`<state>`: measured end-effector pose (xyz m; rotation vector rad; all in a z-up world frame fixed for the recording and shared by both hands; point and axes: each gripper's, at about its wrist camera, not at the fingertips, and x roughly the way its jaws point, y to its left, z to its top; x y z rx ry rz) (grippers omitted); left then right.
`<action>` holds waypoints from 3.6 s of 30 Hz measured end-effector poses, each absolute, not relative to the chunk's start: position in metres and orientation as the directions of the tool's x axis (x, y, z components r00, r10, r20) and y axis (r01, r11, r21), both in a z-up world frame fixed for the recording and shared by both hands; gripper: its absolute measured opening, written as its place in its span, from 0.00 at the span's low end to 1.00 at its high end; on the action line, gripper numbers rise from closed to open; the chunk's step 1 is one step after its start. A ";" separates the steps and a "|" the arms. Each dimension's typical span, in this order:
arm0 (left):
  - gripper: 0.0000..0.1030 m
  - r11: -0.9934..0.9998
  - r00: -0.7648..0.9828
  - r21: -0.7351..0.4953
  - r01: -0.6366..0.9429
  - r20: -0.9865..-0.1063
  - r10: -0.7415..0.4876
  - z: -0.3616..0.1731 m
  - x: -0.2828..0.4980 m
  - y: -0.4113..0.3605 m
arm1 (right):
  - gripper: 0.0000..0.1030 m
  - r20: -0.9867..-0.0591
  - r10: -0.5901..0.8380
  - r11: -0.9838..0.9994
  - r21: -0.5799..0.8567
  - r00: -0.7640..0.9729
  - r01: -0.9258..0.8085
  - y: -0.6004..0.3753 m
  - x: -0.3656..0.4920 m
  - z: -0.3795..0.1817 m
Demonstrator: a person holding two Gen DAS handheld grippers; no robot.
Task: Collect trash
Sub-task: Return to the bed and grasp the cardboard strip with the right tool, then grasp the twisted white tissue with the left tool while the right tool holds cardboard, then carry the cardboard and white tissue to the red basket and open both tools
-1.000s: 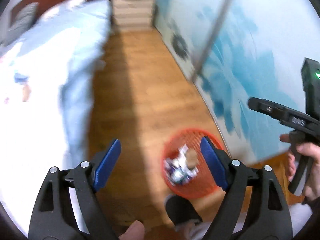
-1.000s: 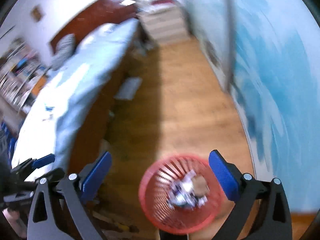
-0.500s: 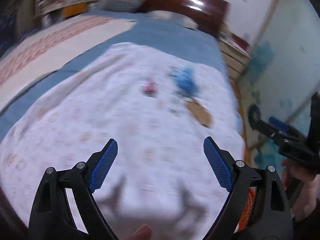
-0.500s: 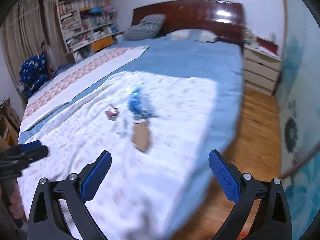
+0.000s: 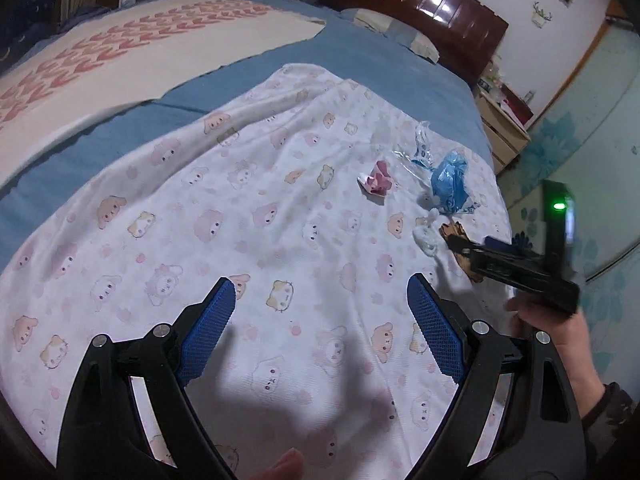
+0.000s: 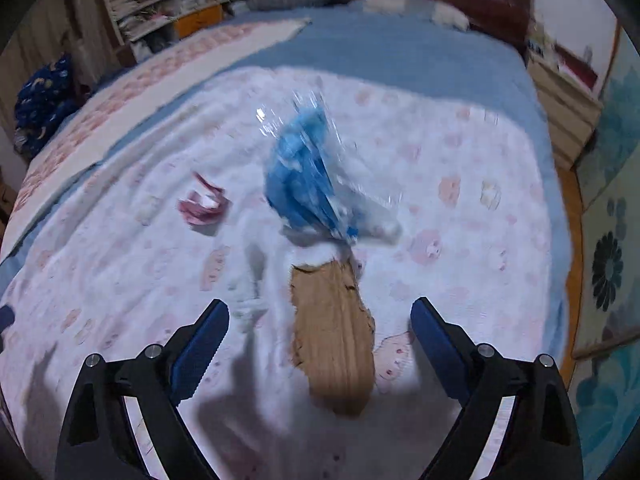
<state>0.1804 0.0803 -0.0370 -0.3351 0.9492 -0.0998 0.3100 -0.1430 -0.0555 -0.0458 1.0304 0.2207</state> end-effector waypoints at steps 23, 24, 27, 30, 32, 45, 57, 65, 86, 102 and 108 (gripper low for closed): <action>0.85 0.947 0.537 -0.322 0.007 -0.798 -0.275 -0.042 0.192 0.016 | 0.05 -0.769 0.341 0.939 0.246 0.542 -0.241 -0.195 0.257 -0.039; 0.85 0.947 0.537 -0.320 0.011 -0.797 -0.276 -0.044 0.194 0.013 | 0.05 -0.751 0.358 0.933 0.268 0.555 -0.238 -0.200 0.248 -0.031; 0.85 0.947 0.520 -0.320 0.011 -0.807 -0.279 -0.051 0.210 0.000 | 0.05 -0.705 0.404 0.914 0.337 0.583 -0.225 -0.216 0.221 -0.014; 0.85 0.951 0.514 -0.304 0.049 -0.809 -0.285 -0.059 0.229 -0.021 | 0.05 -0.662 0.451 0.882 0.432 0.599 -0.187 -0.242 0.189 -0.006; 0.85 0.951 0.503 -0.295 0.095 -0.810 -0.302 -0.065 0.242 -0.037 | 0.05 -0.657 0.462 0.870 0.468 0.595 -0.158 -0.254 0.176 -0.006; 0.14 0.906 0.472 -0.422 -0.040 -0.807 -0.355 -0.112 0.292 -0.055 | 0.05 -0.680 0.441 0.876 0.469 0.586 -0.114 -0.324 0.136 -0.012; 0.06 0.950 0.604 -0.302 0.075 -0.744 -0.284 -0.021 0.204 -0.050 | 0.05 -0.623 0.435 0.862 0.497 0.650 -0.101 -0.360 0.120 0.014; 0.06 0.945 0.699 -0.284 0.161 -0.644 -0.312 0.039 0.093 -0.050 | 0.05 -0.568 0.454 0.855 0.494 0.686 -0.157 -0.356 0.060 0.049; 0.07 0.742 0.356 -0.180 0.645 -0.789 -0.501 -0.042 -0.009 -0.320 | 0.06 -0.673 0.072 0.919 0.332 0.736 0.213 -0.529 -0.133 0.033; 0.07 0.611 0.124 -0.125 0.782 -0.929 -0.349 -0.172 -0.013 -0.431 | 0.06 -0.872 0.125 0.878 0.319 0.473 0.356 -0.588 -0.102 -0.155; 0.07 0.619 0.098 -0.143 0.772 -0.936 -0.339 -0.184 -0.007 -0.440 | 0.06 -0.891 0.146 0.867 0.325 0.430 0.378 -0.581 -0.108 -0.197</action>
